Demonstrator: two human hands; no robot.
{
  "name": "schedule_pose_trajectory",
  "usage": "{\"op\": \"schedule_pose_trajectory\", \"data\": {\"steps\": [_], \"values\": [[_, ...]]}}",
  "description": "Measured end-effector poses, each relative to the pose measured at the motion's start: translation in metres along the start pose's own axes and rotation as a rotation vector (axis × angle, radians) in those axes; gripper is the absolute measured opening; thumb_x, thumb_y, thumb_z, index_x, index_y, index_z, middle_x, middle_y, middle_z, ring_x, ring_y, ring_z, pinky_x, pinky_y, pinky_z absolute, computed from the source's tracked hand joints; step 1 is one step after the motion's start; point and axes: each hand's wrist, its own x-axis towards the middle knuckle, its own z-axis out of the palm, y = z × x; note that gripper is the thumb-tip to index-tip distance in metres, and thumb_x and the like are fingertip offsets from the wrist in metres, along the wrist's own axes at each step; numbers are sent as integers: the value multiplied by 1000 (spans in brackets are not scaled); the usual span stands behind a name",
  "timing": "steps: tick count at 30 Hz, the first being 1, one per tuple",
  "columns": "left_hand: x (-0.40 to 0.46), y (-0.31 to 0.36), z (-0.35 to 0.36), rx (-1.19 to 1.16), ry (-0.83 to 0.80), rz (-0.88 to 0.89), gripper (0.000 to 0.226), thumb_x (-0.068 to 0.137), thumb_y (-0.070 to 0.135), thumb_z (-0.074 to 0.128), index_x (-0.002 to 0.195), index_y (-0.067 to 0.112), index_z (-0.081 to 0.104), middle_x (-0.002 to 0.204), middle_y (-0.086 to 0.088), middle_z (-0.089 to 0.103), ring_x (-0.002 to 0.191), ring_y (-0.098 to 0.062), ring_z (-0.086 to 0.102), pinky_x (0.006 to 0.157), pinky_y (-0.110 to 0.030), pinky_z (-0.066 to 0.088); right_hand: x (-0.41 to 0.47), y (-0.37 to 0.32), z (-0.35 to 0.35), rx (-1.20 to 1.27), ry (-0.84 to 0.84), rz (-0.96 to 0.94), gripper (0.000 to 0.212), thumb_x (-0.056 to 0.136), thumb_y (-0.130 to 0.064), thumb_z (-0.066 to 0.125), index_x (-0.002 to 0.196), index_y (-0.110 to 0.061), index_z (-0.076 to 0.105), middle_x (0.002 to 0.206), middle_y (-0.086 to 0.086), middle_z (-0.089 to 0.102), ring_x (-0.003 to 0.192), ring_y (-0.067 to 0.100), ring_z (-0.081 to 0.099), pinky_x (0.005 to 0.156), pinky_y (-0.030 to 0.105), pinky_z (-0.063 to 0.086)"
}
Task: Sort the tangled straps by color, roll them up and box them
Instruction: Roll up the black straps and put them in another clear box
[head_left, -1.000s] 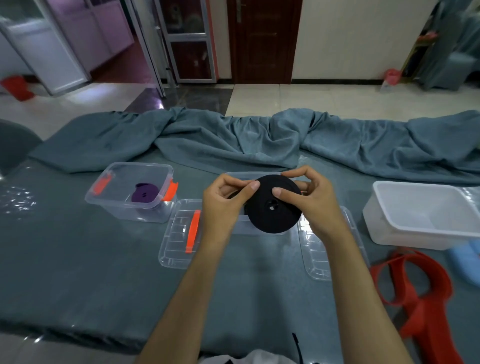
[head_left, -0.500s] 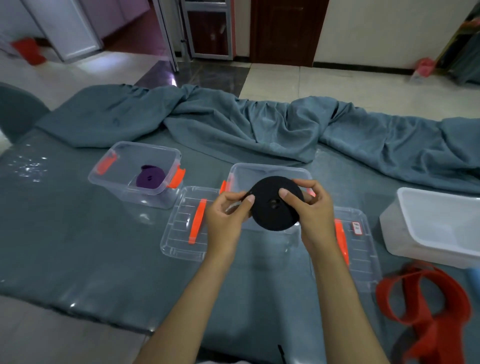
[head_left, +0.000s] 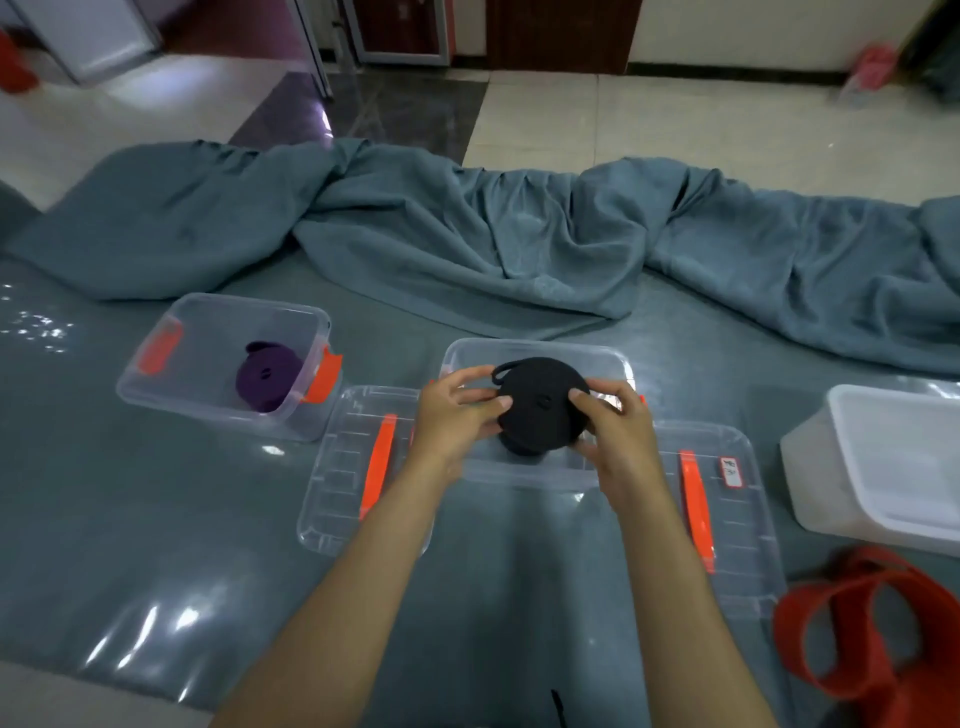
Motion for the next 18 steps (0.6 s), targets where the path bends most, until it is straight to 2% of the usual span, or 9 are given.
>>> {"op": "schedule_pose_trajectory", "data": {"steps": [3,5,7,9,12,14,15,17,18], "values": [[39,-16,3,145,14,-83,39,88,-17,72,121,5,70,89,-12,72,85,-28,72,76,-41,66,29,8,-5,-213,-2,71,9,99,-5,67,108,-7,65,108,11,70,103,27,68,77,43,63],[61,-29,7,240,28,-131,37,88,-18,70,116,7,70,87,-11,69,90,-31,70,80,-47,65,47,16,-6,-409,-39,104,4,101,-9,66,103,-12,65,107,8,70,102,29,68,84,54,62],[81,-41,11,320,37,-168,37,89,-18,70,118,6,70,90,-12,69,96,-34,71,88,-52,63,65,23,-7,-582,-80,133,8,101,-14,66,97,-20,63,104,6,68,97,28,65,88,60,59],[98,-49,16,404,32,-190,40,89,-16,71,121,7,69,94,-10,69,100,-34,71,92,-54,62,80,31,-7,-698,-108,170,7,100,-18,68,105,-18,63,110,5,68,105,28,65,93,61,58],[121,-56,23,558,33,-183,41,87,-14,72,122,8,69,91,-2,66,97,-28,68,92,-50,61,100,40,-7,-760,-136,214,16,100,-21,68,114,-17,60,115,6,67,106,28,65,90,58,60],[131,-62,25,632,46,-174,39,87,-13,73,119,9,69,90,0,64,95,-25,66,89,-42,61,111,47,-5,-776,-153,238,21,100,-23,68,118,-16,61,120,6,67,108,26,65,95,55,58],[135,-66,25,662,57,-161,37,87,-13,73,115,11,69,91,0,64,94,-23,65,82,-32,59,116,51,-4,-783,-165,246,20,100,-23,68,117,-17,62,121,6,68,105,24,65,96,51,58],[139,-74,26,709,76,-120,36,87,-13,72,107,16,66,88,5,60,90,-19,61,62,-8,46,123,59,-2,-794,-179,248,13,100,-22,68,109,-19,60,115,7,68,91,17,63,86,41,57],[140,-77,26,720,83,-103,36,87,-14,71,104,18,65,86,8,59,90,-17,60,58,-5,43,125,62,-2,-792,-171,248,13,100,-21,68,108,-20,58,113,6,67,89,17,62,81,38,54]]}}
